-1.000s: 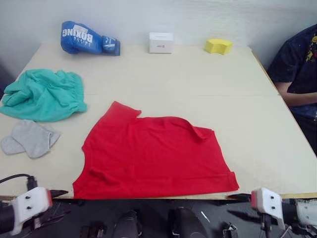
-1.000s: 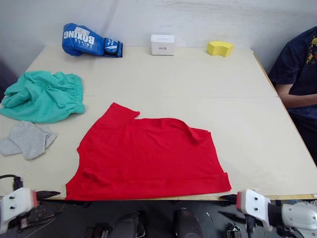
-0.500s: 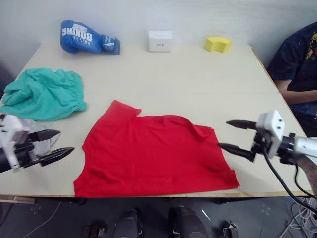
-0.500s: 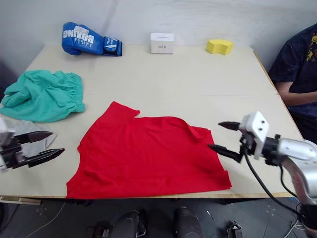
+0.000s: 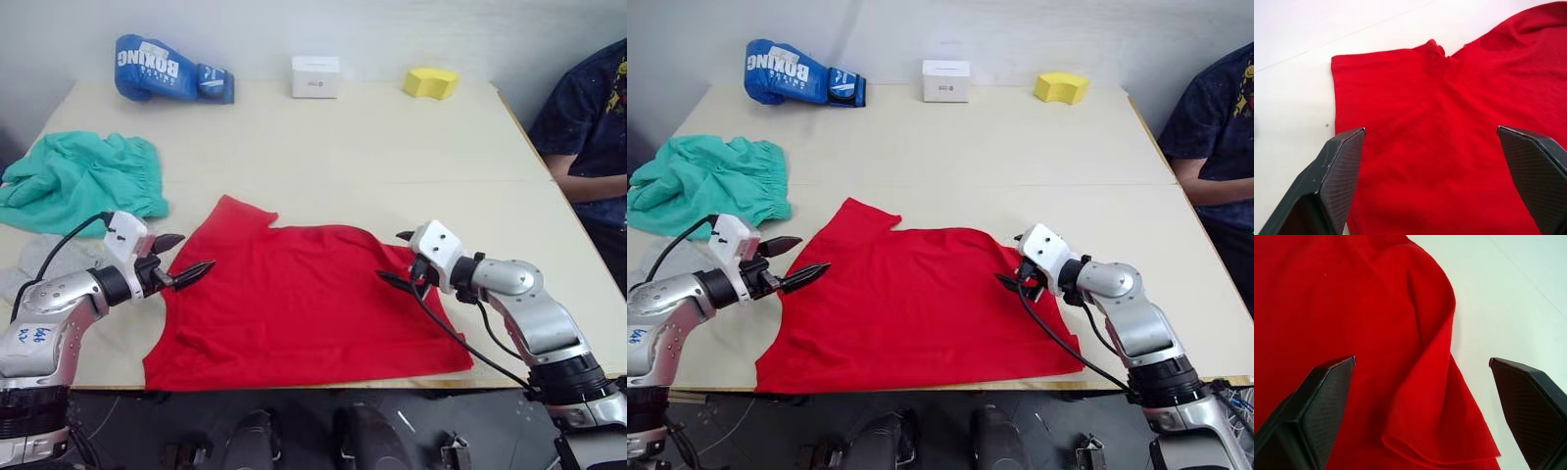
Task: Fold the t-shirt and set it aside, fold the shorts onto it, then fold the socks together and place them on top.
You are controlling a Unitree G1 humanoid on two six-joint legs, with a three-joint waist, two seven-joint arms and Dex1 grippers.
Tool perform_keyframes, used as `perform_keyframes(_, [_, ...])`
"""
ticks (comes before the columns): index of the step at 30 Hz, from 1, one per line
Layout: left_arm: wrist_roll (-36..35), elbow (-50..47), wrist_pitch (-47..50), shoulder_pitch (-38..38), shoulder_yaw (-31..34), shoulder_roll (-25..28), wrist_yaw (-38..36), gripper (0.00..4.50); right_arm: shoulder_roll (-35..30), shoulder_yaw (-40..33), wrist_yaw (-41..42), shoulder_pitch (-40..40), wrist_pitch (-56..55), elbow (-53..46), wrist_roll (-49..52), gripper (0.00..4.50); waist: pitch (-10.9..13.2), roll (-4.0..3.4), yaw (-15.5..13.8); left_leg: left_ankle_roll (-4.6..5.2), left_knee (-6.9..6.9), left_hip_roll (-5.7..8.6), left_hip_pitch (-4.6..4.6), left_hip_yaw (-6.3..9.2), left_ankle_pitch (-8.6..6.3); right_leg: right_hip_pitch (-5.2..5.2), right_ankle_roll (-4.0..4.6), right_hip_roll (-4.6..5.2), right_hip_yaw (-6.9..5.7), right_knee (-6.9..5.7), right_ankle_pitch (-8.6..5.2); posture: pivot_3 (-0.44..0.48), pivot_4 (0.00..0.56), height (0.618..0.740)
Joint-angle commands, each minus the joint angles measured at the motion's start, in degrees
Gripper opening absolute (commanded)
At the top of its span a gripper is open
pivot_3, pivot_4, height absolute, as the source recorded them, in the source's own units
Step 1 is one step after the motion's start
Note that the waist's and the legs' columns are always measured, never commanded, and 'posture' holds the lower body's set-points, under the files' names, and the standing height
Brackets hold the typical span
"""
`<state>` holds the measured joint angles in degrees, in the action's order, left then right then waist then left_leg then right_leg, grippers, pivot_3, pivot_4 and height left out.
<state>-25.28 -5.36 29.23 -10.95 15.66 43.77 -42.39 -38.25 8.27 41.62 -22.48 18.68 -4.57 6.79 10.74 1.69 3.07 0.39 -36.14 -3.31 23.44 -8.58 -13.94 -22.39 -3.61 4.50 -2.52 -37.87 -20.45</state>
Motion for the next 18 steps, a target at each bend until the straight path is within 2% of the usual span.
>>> perform_keyframes(1, [0.8,-1.5,-1.5,0.2,0.9,0.1,0.5,4.5,0.3,-1.5,-2.9,0.8,-1.2,-2.0,-2.7,4.47,0.0,0.0,0.0,0.01,0.04,0.0,-0.08,0.01,0.0,0.05,0.04,0.01,-0.01,-0.01,0.05,0.0,0.15,0.74])
perform_keyframes(3, [1.3,-1.1,-1.7,0.1,0.8,0.0,0.8,4.5,0.7,-1.3,-3.9,0.9,-2.4,-0.8,-4.1,4.47,0.0,0.0,0.0,-0.14,0.11,0.0,-0.13,0.03,-0.03,0.05,0.16,0.01,-0.02,-0.06,0.18,0.0,0.15,0.74])
perform_keyframes(10, [3.6,3.8,-2.2,-4.6,-1.4,1.1,0.6,4.5,2.7,-0.5,-4.3,-0.3,-7.0,3.1,-6.5,2.12,0.0,0.0,0.1,-0.31,0.26,-0.04,-0.16,0.13,0.4,-0.01,0.35,-0.04,-0.13,-0.15,0.35,0.0,0.15,0.74])
perform_keyframes(16, [8.1,14.2,-3.1,-13.6,-5.1,0.0,2.2,4.5,3.1,-0.5,-2.9,-0.6,-8.9,3.7,-7.2,0.03,0.0,0.0,-0.1,-0.22,0.27,-0.04,-0.12,0.11,0.68,-0.03,0.32,-0.05,-0.13,-0.11,0.37,0.0,0.15,0.74])
perform_keyframes(18, [9.6,20.9,-2.8,-18.7,-6.5,-1.2,3.3,4.5,3.2,-0.4,-2.4,-0.5,-9.1,3.6,-7.2,0.03,0.0,0.02,-0.2,-0.22,0.26,-0.04,-0.1,0.11,0.68,-0.03,0.31,-0.06,-0.15,-0.11,0.37,0.0,0.15,0.74])
